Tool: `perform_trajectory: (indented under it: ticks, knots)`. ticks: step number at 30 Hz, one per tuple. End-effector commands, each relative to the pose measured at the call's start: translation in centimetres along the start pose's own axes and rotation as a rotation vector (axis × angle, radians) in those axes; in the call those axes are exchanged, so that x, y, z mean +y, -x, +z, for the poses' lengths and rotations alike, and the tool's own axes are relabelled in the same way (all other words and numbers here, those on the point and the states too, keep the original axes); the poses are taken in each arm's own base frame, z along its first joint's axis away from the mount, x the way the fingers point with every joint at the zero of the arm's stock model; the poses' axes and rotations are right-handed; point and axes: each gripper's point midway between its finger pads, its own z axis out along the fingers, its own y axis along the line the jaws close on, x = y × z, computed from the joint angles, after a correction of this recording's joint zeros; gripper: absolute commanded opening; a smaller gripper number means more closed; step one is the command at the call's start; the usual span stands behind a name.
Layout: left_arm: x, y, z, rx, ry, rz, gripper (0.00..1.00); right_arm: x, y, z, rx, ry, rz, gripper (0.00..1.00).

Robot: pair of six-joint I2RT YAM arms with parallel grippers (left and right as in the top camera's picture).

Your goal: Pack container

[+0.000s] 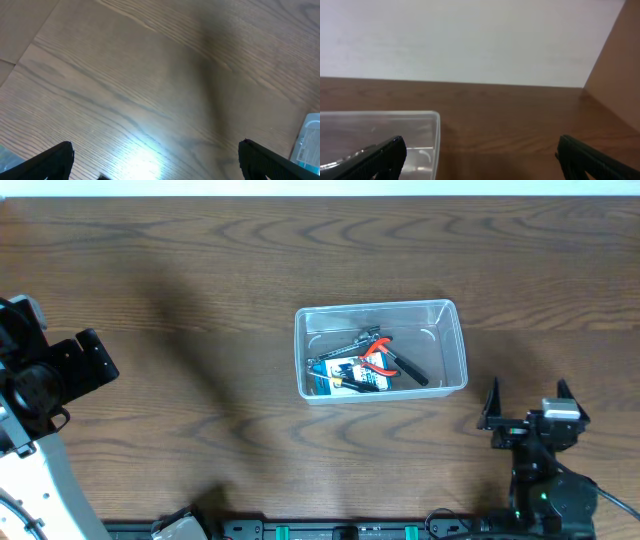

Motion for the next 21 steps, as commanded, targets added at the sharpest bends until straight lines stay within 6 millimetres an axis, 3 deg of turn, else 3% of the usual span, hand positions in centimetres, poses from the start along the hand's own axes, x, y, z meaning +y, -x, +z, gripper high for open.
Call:
perform_trajectory:
  ticks: [1, 21]
  knots:
    - [0.0, 0.3, -0.2, -0.009, -0.004, -0.016, 0.98, 0.6, -1.4, 0.6, 0.008, 0.030, -0.012, 0.99]
    - [0.0, 0.3, -0.2, -0.009, -0.004, -0.016, 0.98, 2.0, -4.1, 2.1, -0.054, 0.088, -0.012, 0.99]
